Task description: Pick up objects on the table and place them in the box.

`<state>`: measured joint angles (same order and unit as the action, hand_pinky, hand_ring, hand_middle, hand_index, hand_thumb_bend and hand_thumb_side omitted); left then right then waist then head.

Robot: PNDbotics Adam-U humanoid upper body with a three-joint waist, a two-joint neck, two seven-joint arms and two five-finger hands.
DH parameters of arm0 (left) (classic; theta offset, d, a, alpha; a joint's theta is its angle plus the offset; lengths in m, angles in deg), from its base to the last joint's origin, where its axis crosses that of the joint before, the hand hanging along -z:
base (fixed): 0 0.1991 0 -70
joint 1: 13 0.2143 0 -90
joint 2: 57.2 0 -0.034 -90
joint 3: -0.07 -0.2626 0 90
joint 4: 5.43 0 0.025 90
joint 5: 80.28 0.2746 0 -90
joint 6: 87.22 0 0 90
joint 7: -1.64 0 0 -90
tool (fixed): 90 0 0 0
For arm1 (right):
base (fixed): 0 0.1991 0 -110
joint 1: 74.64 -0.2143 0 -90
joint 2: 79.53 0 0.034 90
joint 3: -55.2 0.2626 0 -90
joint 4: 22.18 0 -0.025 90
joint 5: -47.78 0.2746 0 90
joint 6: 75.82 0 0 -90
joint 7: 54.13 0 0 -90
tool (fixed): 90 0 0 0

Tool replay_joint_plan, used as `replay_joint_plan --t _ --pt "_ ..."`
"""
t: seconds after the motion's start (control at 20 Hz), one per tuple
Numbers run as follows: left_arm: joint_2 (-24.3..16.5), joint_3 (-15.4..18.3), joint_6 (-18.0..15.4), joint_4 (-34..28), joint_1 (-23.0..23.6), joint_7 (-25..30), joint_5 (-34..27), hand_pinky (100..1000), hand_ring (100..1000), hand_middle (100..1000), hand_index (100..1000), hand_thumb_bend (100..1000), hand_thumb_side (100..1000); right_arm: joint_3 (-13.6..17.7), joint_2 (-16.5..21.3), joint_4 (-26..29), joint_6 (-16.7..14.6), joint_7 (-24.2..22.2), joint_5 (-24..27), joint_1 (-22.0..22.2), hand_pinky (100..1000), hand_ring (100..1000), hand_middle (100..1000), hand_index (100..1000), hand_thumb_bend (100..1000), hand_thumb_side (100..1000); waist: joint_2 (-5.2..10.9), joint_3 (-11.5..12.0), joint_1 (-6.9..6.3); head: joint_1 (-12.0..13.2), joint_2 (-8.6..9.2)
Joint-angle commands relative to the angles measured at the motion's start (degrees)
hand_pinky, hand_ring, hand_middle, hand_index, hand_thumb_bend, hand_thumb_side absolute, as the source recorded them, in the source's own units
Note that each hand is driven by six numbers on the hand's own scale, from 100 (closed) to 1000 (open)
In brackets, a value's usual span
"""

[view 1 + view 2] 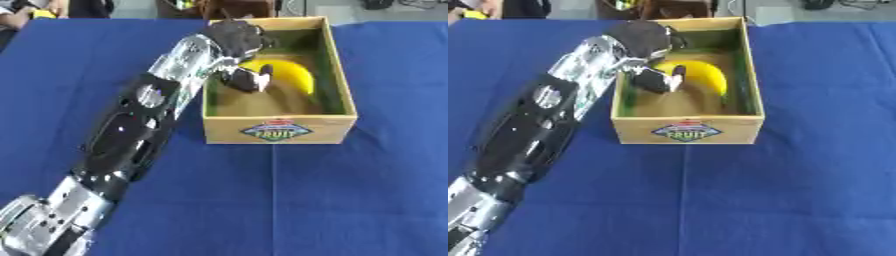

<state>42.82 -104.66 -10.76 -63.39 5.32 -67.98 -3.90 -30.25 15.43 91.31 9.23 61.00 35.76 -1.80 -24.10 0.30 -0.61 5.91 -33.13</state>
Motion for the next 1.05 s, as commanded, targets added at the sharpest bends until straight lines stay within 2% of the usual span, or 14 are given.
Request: replay_joint_plan --t 0.05,0.3,0.6,0.75,0.95,1.05 --pt "-1.05 0.76 0.94 -3.58 -1.08 -2.05 -1.45 584 760 772 985 323 848 0.32 0.80 1.11 0.10 -0.12 0.24 -0.21 809 746 758 934 100 1000 1.35 -0.01 0.18 -0.21 0.52" --pt "-2.53 1.50 2.45 -9.47 -0.66 -3.43 -4.13 562 735 727 938 304 820 0.45 0.91 1.11 0.15 -0.02 0.21 -0.01 809 747 758 934 100 1000 1.56 0.30 0.21 -0.43 0.15" --pt "-5.93 3.69 7.06 -20.48 1.07 -4.90 -12.88 530 691 672 888 283 781 0.77 1.01 1.11 0.18 0.35 -0.01 0.28 810 747 758 934 100 1000 1.85 0.88 0.20 -0.86 -0.32" --pt "-7.33 3.97 8.94 -24.04 1.93 -4.46 -16.19 514 670 652 873 262 764 0.86 1.05 1.11 0.16 0.53 -0.09 0.33 812 748 759 934 100 1000 1.94 1.05 0.21 -1.00 -0.45" --pt "-10.95 6.31 12.94 -33.63 6.09 -8.82 -23.17 488 638 626 859 268 758 1.28 1.22 1.11 0.08 1.15 -0.18 0.26 813 749 760 933 100 1000 2.22 1.67 0.58 -1.24 -1.12" --pt "-12.23 7.49 15.39 -38.28 8.29 -11.63 -27.58 479 626 617 851 262 789 1.43 1.34 1.11 0.01 1.40 -0.23 0.19 812 750 761 933 100 1000 2.33 1.92 0.85 -1.07 -1.50"
